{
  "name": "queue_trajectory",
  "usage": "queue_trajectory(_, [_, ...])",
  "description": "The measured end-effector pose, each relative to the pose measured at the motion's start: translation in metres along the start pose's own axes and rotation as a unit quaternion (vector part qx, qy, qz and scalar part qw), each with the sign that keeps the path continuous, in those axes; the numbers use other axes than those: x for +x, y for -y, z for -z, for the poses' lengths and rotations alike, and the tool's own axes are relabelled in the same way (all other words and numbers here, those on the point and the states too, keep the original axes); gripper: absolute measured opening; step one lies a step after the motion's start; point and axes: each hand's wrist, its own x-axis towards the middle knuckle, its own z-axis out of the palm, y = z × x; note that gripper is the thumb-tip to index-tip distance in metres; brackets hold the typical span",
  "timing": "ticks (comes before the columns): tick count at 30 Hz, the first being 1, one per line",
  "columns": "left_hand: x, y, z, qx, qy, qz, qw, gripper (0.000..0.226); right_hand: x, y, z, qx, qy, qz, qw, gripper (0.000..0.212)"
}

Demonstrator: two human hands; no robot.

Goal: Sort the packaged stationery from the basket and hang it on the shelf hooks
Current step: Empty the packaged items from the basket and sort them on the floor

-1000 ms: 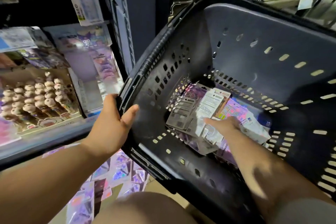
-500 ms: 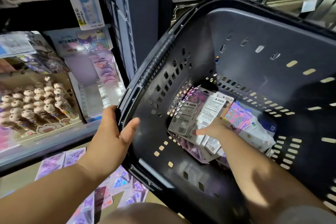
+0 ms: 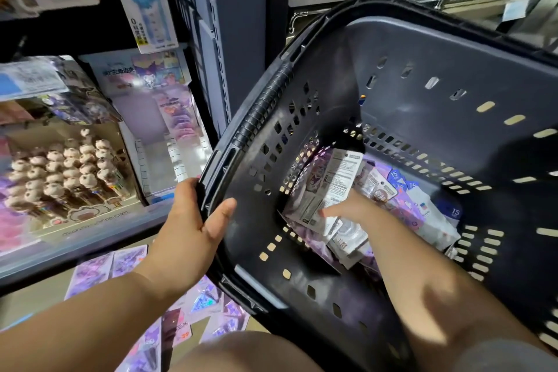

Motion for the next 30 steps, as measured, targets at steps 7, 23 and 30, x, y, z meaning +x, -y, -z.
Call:
queue_trajectory(7, [-0.002, -0.001, 0.001, -0.012, 0.006, -0.002, 1.0, 0.055, 0.0, -0.018, 0.001, 0.097, -0.014, 0.015, 0.995, 0.089])
queue_trajectory(23, [-0.002, 0.004, 0.0, -0.082, 0.024, 0.0, 0.996, 0.042, -0.04, -0.055, 0.039, 0.312, -0.114, 0.087, 0.939, 0.065])
queue_trajectory(30, [0.002, 0.009, 0.001, -0.104, 0.036, 0.007, 0.994, 0.07, -0.076, -0.075, 0.048, 0.336, -0.101, 0.137, 0.926, 0.093])
